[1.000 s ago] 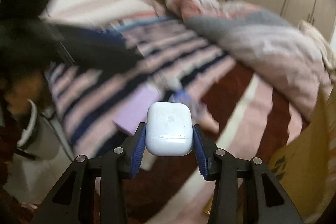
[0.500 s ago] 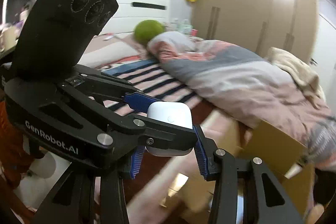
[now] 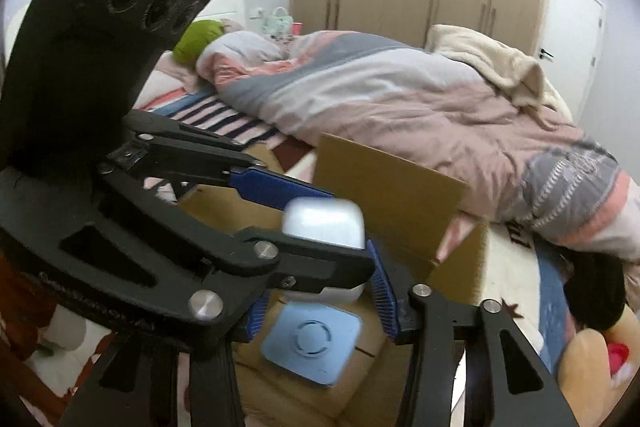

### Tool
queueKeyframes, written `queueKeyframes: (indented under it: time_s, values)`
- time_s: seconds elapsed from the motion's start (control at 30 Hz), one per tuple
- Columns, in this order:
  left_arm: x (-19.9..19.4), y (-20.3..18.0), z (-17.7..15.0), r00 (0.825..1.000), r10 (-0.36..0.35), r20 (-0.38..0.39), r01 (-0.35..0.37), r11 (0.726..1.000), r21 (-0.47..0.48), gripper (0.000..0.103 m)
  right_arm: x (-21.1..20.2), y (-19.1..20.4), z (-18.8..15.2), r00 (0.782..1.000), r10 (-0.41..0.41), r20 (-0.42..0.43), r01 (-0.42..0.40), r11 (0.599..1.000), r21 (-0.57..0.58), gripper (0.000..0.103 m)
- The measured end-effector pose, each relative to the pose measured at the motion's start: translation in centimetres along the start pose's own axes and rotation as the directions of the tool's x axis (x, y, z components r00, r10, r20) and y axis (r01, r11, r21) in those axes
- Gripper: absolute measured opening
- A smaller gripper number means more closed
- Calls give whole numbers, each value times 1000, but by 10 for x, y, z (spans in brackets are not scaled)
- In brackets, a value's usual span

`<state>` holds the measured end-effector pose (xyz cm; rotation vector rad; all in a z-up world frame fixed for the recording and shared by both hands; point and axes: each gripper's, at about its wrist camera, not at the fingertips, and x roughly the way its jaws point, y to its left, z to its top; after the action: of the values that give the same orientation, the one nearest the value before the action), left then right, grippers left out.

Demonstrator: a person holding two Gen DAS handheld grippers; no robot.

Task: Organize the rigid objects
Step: 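Carry the white earbud case into the box and open the right gripper, then grasp the white-and-yellow soap box with the right gripper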

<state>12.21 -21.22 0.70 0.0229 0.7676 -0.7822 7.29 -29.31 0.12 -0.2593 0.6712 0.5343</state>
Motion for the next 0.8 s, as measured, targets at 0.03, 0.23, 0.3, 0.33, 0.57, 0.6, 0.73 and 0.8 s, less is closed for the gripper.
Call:
queueKeyframes:
  time_s: [0.03, 0.23, 0.3, 0.33, 0.57, 0.6, 0.73, 0.8]
  values:
    - [0, -1, 1, 1000, 10, 8, -10, 1000, 4, 70, -3, -3, -2, 1000, -15, 10, 15, 1000, 7, 67]
    - [-14, -4, 0, 997, 61, 42, -62, 998, 31, 86, -10, -6, -2, 999, -23, 23, 23, 1000, 0, 77]
    - [-25, -3, -4, 995, 75, 57, -77, 996, 32, 86, -10, -1, -2, 1000, -22, 16, 22, 1000, -10, 77]
    - [-31, -2, -6, 994, 85, 66, -87, 996, 31, 86, -10, 2, -1, 1000, -20, 13, 20, 1000, -14, 77]
    - [-86, 16, -31, 978, 161, 132, -161, 987, -11, 88, -12, 40, 10, 1000, 14, -2, -14, 998, -61, 77]
    - [-96, 20, -36, 975, 173, 141, -171, 985, -23, 88, -12, 51, 13, 1000, 24, -1, -24, 997, -74, 77]
    - [-136, 44, -61, 953, 250, 173, -240, 968, -76, 88, -7, 90, 25, 994, 107, -3, -106, 987, -117, 77]
    - [-155, 57, -76, 936, 300, 184, -285, 953, -102, 88, -2, 110, 28, 986, 169, -8, -168, 976, -135, 77]
